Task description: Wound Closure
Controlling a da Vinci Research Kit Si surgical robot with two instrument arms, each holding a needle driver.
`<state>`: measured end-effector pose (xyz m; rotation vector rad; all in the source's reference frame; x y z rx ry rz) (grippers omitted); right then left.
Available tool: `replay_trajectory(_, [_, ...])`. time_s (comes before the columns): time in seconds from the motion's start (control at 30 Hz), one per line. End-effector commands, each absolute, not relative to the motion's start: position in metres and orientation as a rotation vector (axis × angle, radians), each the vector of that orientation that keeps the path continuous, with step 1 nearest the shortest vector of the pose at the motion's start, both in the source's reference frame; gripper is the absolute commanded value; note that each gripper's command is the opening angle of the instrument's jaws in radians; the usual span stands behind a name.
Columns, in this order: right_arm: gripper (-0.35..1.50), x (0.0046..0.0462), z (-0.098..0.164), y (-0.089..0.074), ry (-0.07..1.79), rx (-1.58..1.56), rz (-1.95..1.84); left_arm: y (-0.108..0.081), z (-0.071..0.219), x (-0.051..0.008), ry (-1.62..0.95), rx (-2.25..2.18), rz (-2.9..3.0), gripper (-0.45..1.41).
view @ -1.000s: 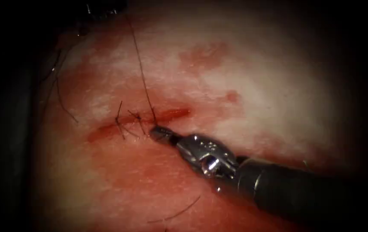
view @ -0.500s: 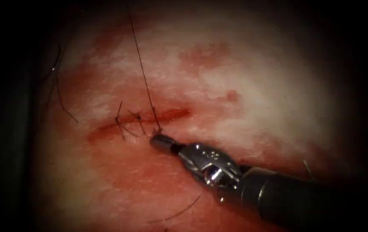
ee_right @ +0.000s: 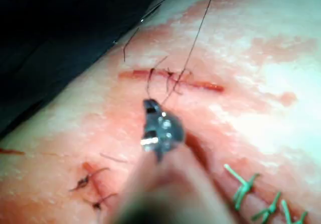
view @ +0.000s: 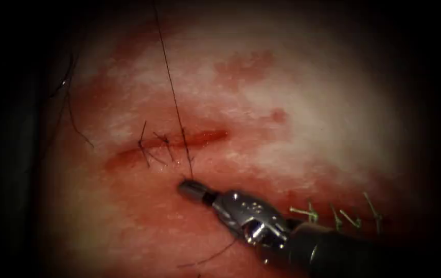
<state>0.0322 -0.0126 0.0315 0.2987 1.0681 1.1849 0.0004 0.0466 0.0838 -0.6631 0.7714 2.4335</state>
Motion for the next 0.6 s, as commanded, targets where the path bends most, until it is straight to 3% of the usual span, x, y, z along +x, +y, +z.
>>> replay_trajectory(0.03, [-0.35, 0.0329, 0.0316, -0.0133, 1.07, 0.302, 1.181, 0.0476, 0.0843, 0.0002, 0.778, -0.665, 2.432, -0.45])
replay_trajectory(0.6, [-0.35, 0.0315, 0.0295, -0.0193, 1.055, 0.345, 1.18, 0.0474, 0.0875, 0.0004, 0.797, -0.635, 2.462, -0.45])
